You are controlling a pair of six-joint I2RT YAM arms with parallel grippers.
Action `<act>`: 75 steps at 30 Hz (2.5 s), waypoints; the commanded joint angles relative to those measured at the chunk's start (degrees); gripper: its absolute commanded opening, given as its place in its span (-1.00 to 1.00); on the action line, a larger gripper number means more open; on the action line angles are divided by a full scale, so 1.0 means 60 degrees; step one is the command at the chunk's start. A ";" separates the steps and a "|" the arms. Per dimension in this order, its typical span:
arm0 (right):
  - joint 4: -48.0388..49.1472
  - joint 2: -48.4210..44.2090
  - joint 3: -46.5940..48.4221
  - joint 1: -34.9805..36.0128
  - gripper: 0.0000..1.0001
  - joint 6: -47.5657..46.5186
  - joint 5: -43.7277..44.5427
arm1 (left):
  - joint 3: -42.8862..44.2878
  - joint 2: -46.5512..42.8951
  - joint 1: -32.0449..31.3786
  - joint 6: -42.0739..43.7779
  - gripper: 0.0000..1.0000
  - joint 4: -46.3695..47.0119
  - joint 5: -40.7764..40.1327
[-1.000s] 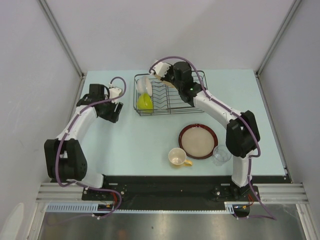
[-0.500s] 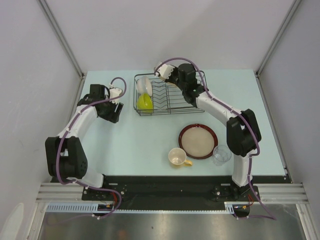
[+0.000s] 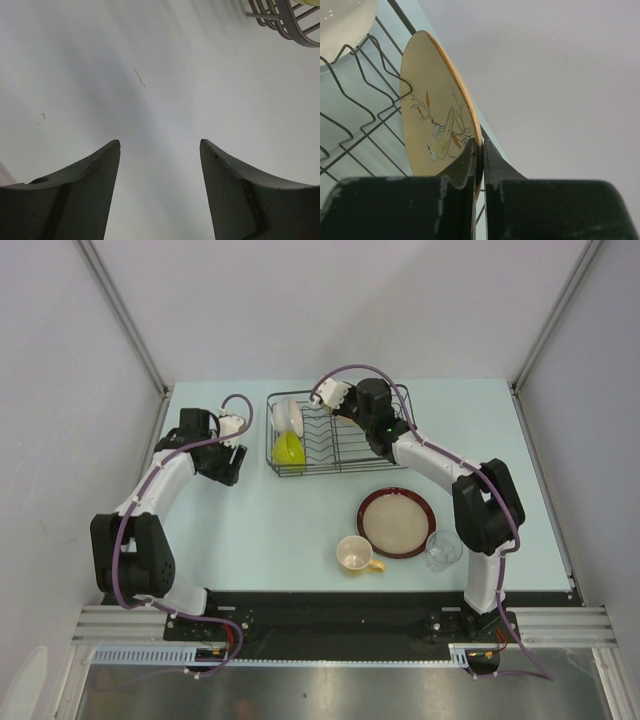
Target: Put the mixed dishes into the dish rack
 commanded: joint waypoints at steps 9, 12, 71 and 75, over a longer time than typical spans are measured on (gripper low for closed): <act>0.1243 -0.1599 0.0054 -0.0266 -1.00 -0.0096 -0.0341 | 0.0195 0.0016 0.0081 -0.0326 0.40 0.0021 0.0501; 0.1111 -0.1717 -0.0064 -0.0295 -1.00 -0.0096 -0.0355 | 0.0210 0.0016 0.0081 -0.0326 0.40 0.0006 0.0486; 0.1652 0.0538 0.0638 0.1082 0.30 0.0299 -0.1396 | -0.0127 0.0060 0.0081 -0.0268 0.40 0.0299 0.0384; 0.2033 0.0670 0.0785 0.1023 0.51 0.0577 -0.1103 | -0.0142 0.0103 0.0081 -0.0253 0.40 0.0270 0.0398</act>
